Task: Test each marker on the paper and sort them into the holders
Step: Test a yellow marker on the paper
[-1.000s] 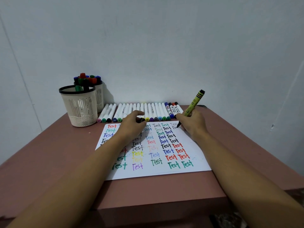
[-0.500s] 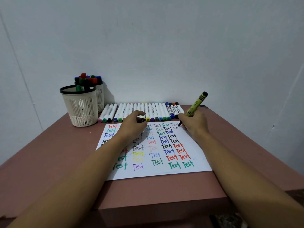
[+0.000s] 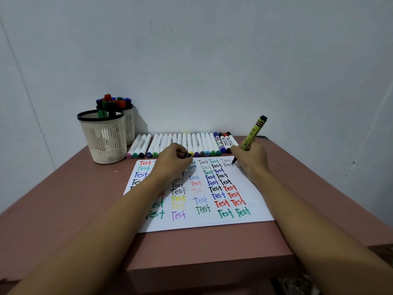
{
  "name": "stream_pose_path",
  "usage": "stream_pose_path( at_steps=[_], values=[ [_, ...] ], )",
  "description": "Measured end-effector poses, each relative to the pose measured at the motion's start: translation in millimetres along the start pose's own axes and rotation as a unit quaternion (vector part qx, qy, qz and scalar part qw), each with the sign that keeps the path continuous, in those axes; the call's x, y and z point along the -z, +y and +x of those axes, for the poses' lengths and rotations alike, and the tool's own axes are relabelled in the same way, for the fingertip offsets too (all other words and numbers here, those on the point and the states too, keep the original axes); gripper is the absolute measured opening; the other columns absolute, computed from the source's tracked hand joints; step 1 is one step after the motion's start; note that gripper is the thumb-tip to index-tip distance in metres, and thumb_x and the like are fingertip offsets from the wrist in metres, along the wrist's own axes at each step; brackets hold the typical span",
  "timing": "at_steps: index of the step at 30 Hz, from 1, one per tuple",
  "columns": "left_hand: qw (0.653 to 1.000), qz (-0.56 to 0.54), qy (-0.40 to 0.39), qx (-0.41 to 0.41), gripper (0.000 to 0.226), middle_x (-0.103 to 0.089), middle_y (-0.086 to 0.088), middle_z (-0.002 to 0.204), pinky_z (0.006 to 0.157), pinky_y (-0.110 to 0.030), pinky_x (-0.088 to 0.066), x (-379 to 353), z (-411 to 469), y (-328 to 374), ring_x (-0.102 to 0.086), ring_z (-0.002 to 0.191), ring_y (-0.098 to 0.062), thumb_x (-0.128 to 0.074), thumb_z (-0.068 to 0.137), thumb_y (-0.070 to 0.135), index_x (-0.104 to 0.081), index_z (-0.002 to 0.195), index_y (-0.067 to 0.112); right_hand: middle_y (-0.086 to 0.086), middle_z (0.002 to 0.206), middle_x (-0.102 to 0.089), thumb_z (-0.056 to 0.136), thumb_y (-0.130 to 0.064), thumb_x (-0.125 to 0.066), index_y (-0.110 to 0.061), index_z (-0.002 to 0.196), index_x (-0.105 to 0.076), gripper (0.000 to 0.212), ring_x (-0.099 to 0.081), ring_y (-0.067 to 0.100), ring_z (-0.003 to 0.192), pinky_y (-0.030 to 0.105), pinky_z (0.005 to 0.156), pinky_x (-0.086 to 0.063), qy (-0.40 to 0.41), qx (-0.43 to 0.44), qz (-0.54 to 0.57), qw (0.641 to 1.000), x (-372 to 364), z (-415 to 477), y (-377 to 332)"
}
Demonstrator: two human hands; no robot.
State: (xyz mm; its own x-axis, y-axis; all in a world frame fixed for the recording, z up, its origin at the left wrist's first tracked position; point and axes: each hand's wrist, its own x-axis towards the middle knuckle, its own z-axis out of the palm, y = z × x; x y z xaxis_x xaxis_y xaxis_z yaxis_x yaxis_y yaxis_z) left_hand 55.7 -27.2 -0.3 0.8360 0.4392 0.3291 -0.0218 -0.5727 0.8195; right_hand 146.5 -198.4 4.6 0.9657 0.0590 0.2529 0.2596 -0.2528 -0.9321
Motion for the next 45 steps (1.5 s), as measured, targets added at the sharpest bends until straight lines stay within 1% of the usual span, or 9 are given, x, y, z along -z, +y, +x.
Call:
stream_pose_path(
  at_steps=[4,10,13,18,23,28,33,36,45],
  values=[
    [0.999,0.024,0.001,-0.028,0.018,-0.062,0.003,0.098,0.070,-0.016,-0.039,-1,-4,5,-0.056,0.091,-0.009,-0.059,0.089,0.017,-0.060,0.107,0.015,0.002,0.068,-0.055,0.084,-0.019,-0.061,-0.016,0.075,-0.053,0.012,-0.052,0.016,0.064,0.036,0.065,-0.046,0.000,-0.021,0.063,0.998,1,1,-2],
    [0.998,0.019,-0.030,-0.058,0.020,-0.067,0.001,0.095,0.072,-0.020,-0.043,-2,-9,10,-0.061,0.090,-0.014,-0.057,0.091,0.018,-0.060,0.110,0.022,0.005,0.068,-0.055,0.093,-0.004,-0.053,-0.007,0.076,-0.055,0.017,-0.057,0.013,0.059,0.021,0.055,-0.053,-0.120,-0.031,0.294,0.948,-1,-11,-21],
    [0.996,0.037,-0.031,-0.072,0.026,-0.067,-0.003,0.103,0.080,-0.020,-0.043,-3,-8,10,-0.060,0.093,-0.014,-0.060,0.089,0.018,-0.059,0.115,0.014,0.006,0.072,-0.058,0.093,-0.003,-0.054,-0.007,0.080,-0.056,0.014,-0.061,0.013,0.062,0.021,0.060,-0.056,-0.163,-0.024,0.297,0.940,-5,-17,-24],
    [0.991,0.070,-0.038,-0.107,0.022,-0.066,-0.002,0.103,0.064,-0.003,-0.037,-4,-6,9,-0.056,0.089,-0.008,-0.059,0.090,0.017,-0.063,0.110,0.011,0.008,0.074,-0.060,0.093,-0.002,-0.054,-0.007,0.081,-0.056,0.013,-0.063,0.016,0.064,0.023,0.061,-0.057,-0.183,-0.026,0.315,0.931,-6,-19,-25],
    [0.987,0.057,-0.043,-0.143,0.021,-0.064,0.002,0.097,0.066,0.004,-0.036,-5,-11,15,-0.057,0.086,-0.006,-0.058,0.091,0.016,-0.062,0.110,0.009,0.008,0.071,-0.062,0.092,-0.005,-0.057,-0.005,0.081,-0.060,0.011,-0.064,0.012,0.060,0.020,0.057,-0.055,-0.220,-0.025,0.279,0.934,-9,-22,-23],
    [0.979,0.092,-0.040,-0.179,0.022,-0.064,-0.002,0.093,0.062,-0.001,-0.035,-6,-15,20,-0.054,0.082,-0.011,-0.051,0.095,0.018,-0.061,0.111,0.008,0.002,0.064,-0.053,0.089,-0.016,-0.062,-0.006,0.081,-0.062,0.013,-0.047,0.008,0.055,0.018,0.054,-0.044,-0.230,-0.016,0.243,0.942,-10,-22,-20],
    [0.975,0.109,-0.038,-0.191,0.022,-0.065,-0.008,0.091,0.060,-0.020,-0.031,-7,-15,23,-0.054,0.081,-0.017,-0.046,0.097,0.016,-0.061,0.107,0.004,0.003,0.063,-0.055,0.091,-0.011,-0.058,-0.002,0.082,-0.060,0.012,-0.049,0.008,0.055,0.014,0.052,-0.046,-0.271,-0.034,0.297,0.915,-11,-23,-21],
    [0.976,0.111,-0.047,-0.181,0.020,-0.060,-0.003,0.083,0.055,-0.016,-0.032,-6,-15,23,-0.051,0.073,-0.013,-0.043,0.098,0.015,-0.061,0.098,0.007,0.003,0.064,-0.057,0.091,-0.010,-0.057,-0.002,0.084,-0.061,0.011,-0.051,0.007,0.056,0.014,0.053,-0.047,-0.287,-0.034,0.309,0.906,-11,-24,-21],
    [0.990,-0.067,-0.108,-0.067,0.016,-0.058,0.004,0.071,0.061,-0.022,-0.039,-6,-15,24,-0.046,0.058,-0.006,-0.048,0.096,0.017,-0.062,0.091,0.011,0.003,0.064,-0.056,0.092,-0.009,-0.056,-0.004,0.086,-0.060,0.009,-0.051,0.007,0.055,0.015,0.052,-0.047,-0.298,-0.035,0.303,0.905,-10,-22,-20]
  ],
)
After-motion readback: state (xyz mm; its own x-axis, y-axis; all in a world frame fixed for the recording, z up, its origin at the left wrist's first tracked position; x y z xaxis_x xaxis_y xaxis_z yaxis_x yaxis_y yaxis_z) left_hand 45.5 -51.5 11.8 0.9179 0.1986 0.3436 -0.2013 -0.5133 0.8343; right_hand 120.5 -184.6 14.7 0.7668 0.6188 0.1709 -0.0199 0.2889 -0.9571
